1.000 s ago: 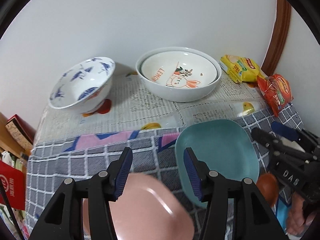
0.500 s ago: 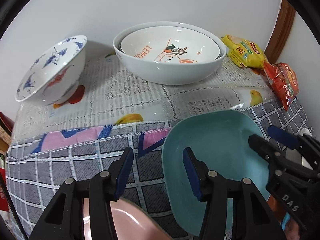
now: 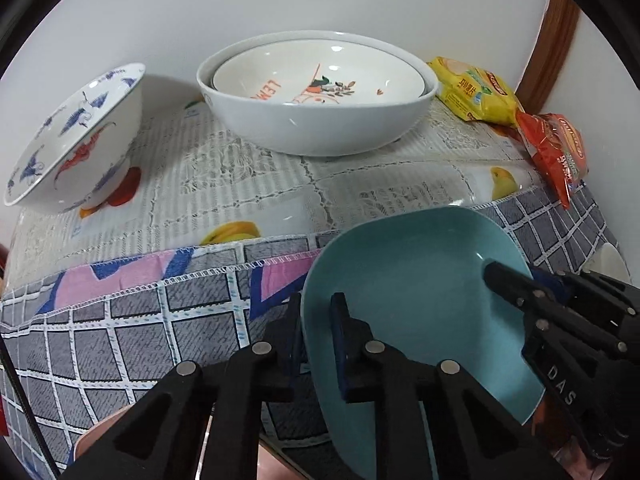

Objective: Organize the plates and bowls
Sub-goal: 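Close the left gripper on the teal plate rim while the right gripper grips it too, then carry the teal plate with both grippers and lower it onto the pink plate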

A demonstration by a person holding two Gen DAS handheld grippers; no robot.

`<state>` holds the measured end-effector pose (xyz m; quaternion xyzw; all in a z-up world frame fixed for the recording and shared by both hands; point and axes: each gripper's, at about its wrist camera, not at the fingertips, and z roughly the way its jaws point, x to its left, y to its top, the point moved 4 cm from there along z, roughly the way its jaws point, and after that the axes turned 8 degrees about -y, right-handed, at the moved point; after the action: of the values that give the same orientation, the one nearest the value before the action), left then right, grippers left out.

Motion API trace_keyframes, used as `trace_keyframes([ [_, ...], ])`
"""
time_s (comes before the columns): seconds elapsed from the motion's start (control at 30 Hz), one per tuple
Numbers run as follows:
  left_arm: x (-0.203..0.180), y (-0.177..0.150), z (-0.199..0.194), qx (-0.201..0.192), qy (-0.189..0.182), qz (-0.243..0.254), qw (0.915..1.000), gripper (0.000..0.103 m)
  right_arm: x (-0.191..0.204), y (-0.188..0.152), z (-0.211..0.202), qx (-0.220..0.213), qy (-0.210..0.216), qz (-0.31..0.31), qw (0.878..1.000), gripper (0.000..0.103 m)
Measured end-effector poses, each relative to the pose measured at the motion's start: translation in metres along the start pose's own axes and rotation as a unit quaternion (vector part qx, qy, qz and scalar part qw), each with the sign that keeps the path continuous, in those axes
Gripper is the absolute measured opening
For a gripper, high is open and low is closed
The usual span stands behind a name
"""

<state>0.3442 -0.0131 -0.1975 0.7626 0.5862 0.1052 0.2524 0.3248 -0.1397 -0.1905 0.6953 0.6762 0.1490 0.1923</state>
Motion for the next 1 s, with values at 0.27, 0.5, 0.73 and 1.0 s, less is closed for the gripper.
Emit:
trace_keyframes([
  [0.27,0.0,0.004,-0.033,-0.027,-0.006,-0.006,0.9996,0.012,-0.008,0.006,-0.027,-0.033,0.022,0.042,0.998,0.006],
  [0.5,0.0,-0.005,-0.096,-0.061,0.001,-0.009,0.9981,0.012,-0.003,0.003,-0.087,-0.067,0.048,0.057,0.995,0.005],
  [0.73,-0.007,-0.032,-0.146,-0.076,-0.009,-0.021,0.9969,0.012,0.001,-0.019,-0.142,-0.084,0.046,0.06,0.994,0.005],
  [1.0,-0.013,-0.062,-0.178,-0.079,-0.008,-0.027,0.9964,0.012,0.004,-0.052,-0.179,-0.085,0.052,0.07,0.993,0.005],
])
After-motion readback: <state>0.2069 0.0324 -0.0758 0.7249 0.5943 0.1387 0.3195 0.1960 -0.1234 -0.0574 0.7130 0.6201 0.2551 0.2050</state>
